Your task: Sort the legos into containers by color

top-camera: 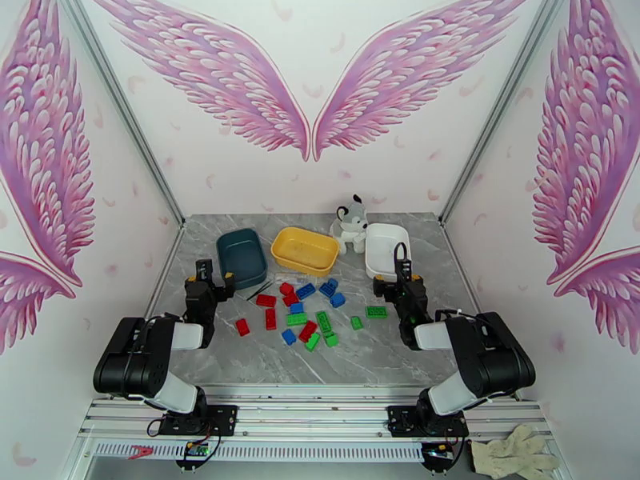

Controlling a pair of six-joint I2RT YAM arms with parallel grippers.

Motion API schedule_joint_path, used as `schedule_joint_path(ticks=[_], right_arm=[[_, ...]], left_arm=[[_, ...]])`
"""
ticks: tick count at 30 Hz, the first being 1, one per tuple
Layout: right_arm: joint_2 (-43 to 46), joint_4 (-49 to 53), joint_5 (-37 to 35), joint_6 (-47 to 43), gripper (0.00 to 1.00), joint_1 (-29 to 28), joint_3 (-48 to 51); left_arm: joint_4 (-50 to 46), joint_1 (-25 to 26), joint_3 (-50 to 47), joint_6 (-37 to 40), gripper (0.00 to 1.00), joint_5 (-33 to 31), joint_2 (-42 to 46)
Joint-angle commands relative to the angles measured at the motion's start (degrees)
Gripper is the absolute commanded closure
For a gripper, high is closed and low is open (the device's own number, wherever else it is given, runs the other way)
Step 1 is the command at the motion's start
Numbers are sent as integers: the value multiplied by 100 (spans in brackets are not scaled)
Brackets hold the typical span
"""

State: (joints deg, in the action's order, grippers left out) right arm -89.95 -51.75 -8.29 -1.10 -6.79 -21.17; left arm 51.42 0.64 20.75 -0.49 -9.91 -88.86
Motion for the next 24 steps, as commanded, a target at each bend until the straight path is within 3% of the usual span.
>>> schedule_joint_path(ticks=[1, 9, 15, 24], right_arm=[[98, 103, 91, 11, 1, 41, -115], [100, 100, 92, 6, 1, 38, -119], [100, 97, 107, 15, 1, 40, -124], [98, 98, 101, 12, 1, 41, -119]], left_arm=[[-75, 9, 127, 50, 1, 16, 106], [-122, -55, 146, 15, 1, 143, 106], [89, -322, 14, -200, 1, 613, 128], [37, -194, 59, -133, 1, 258, 115]])
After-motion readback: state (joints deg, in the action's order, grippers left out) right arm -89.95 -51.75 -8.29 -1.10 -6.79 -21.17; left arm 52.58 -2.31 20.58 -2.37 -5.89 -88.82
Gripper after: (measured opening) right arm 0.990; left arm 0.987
